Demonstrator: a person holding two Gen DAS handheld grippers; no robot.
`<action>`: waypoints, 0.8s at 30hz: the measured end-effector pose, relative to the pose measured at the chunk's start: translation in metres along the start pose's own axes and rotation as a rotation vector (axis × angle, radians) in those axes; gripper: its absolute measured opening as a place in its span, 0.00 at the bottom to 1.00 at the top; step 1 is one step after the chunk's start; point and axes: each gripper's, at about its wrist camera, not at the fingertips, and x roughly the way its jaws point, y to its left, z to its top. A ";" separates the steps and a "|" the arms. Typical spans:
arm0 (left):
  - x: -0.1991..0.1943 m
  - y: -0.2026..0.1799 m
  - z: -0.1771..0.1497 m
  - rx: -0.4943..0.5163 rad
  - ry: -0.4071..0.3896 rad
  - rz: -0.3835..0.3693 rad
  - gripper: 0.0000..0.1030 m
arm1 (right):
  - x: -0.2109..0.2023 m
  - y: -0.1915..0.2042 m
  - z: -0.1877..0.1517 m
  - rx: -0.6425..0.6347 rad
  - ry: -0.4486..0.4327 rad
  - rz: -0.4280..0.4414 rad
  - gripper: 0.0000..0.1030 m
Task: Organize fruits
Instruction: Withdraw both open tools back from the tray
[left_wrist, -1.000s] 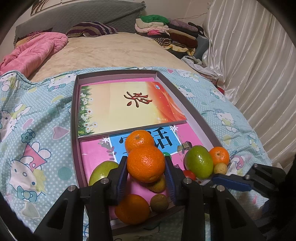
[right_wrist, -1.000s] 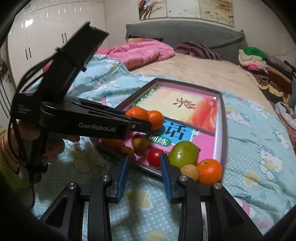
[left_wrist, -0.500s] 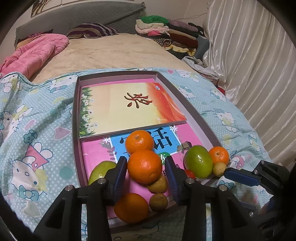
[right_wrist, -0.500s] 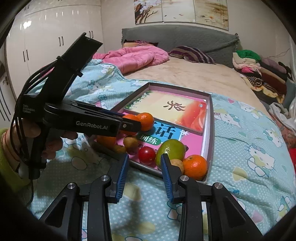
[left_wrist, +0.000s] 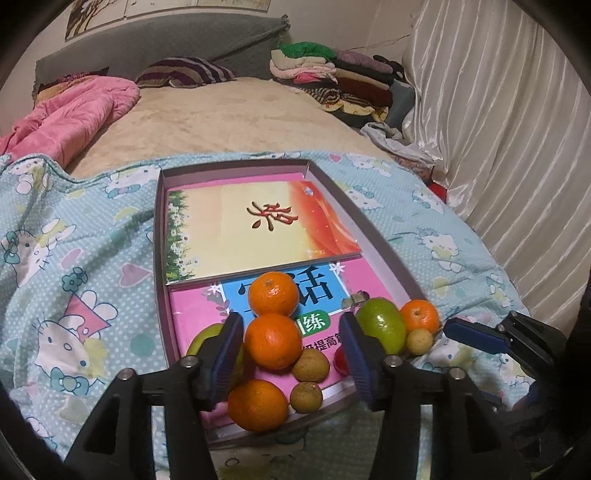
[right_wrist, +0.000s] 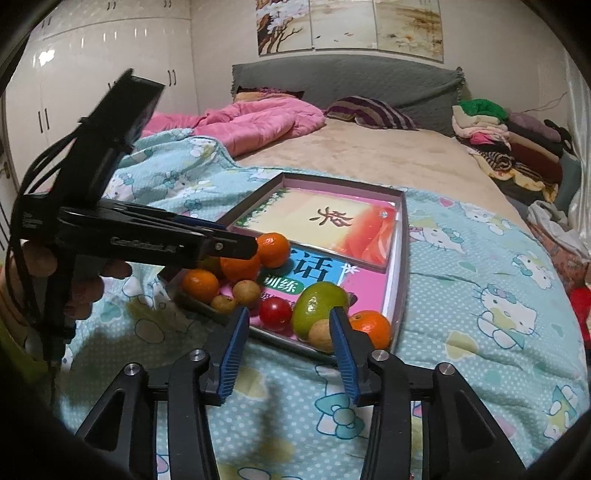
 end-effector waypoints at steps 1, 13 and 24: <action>-0.002 -0.001 0.000 0.001 -0.004 0.001 0.56 | -0.001 -0.001 0.000 0.003 -0.004 -0.002 0.48; -0.026 -0.011 -0.005 0.000 -0.046 0.036 0.70 | -0.013 -0.008 0.003 0.030 -0.035 -0.030 0.59; -0.049 -0.015 -0.016 -0.008 -0.098 0.115 0.87 | -0.020 -0.009 0.004 0.040 -0.061 -0.038 0.68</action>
